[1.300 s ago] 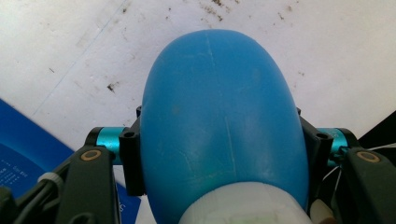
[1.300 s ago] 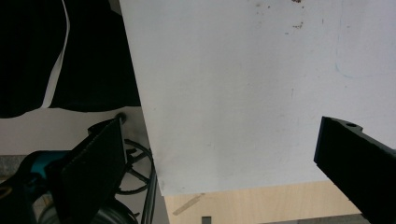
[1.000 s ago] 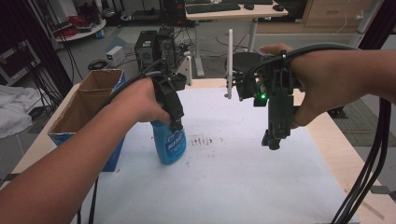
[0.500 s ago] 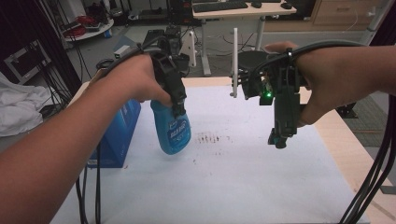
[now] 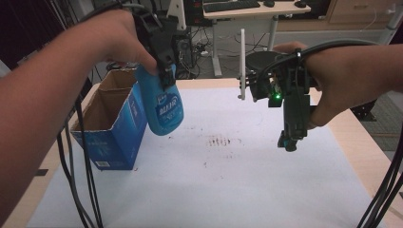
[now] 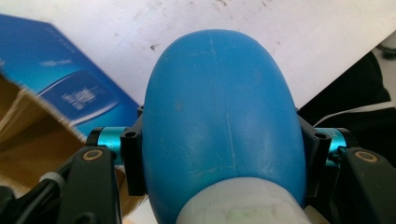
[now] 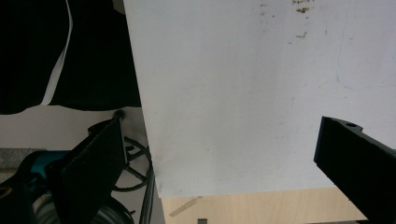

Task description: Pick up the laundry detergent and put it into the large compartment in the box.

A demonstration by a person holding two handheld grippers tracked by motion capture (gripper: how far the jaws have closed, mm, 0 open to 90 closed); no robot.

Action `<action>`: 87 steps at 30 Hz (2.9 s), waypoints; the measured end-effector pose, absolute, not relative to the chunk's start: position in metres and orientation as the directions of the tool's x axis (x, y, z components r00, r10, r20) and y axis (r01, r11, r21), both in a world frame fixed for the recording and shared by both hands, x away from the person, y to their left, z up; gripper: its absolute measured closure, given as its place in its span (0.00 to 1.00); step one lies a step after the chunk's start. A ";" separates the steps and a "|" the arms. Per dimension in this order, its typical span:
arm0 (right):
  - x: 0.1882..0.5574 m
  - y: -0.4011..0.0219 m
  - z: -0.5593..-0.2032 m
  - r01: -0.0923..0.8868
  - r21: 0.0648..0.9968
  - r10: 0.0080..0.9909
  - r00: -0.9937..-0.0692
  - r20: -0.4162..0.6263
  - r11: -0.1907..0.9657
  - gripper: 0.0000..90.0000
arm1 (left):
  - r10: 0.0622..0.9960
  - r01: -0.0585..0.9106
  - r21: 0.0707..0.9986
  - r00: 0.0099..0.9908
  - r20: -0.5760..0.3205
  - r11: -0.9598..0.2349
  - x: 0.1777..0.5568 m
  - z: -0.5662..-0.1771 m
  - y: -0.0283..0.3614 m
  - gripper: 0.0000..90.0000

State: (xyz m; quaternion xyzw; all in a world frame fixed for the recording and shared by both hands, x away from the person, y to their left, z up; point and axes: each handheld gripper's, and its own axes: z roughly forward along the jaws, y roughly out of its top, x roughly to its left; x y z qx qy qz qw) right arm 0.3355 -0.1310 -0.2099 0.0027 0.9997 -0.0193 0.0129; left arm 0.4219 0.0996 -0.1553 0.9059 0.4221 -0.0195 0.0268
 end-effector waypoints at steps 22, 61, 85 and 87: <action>0.336 -0.125 -0.213 -0.014 -0.048 -0.015 -1.000 -0.024 0.999 0.01 | 0.886 0.888 0.101 0.456 -0.084 -0.448 0.420 -0.081 0.189 0.41; 0.333 -0.116 -0.211 -0.014 -0.042 -0.016 -0.999 -0.031 0.999 0.01 | 0.969 0.974 0.002 0.224 -0.107 -0.225 0.439 -0.172 0.261 0.41; 0.333 -0.117 -0.214 -0.002 -0.053 -0.004 -1.000 -0.030 0.999 0.01 | 0.883 0.884 -0.019 0.465 -0.066 -0.467 0.445 -0.253 0.254 0.41; 0.334 -0.118 -0.214 -0.003 -0.054 -0.005 -1.000 -0.028 0.999 0.01 | 0.870 0.870 -0.022 0.490 -0.060 -0.492 0.445 -0.256 0.254 0.41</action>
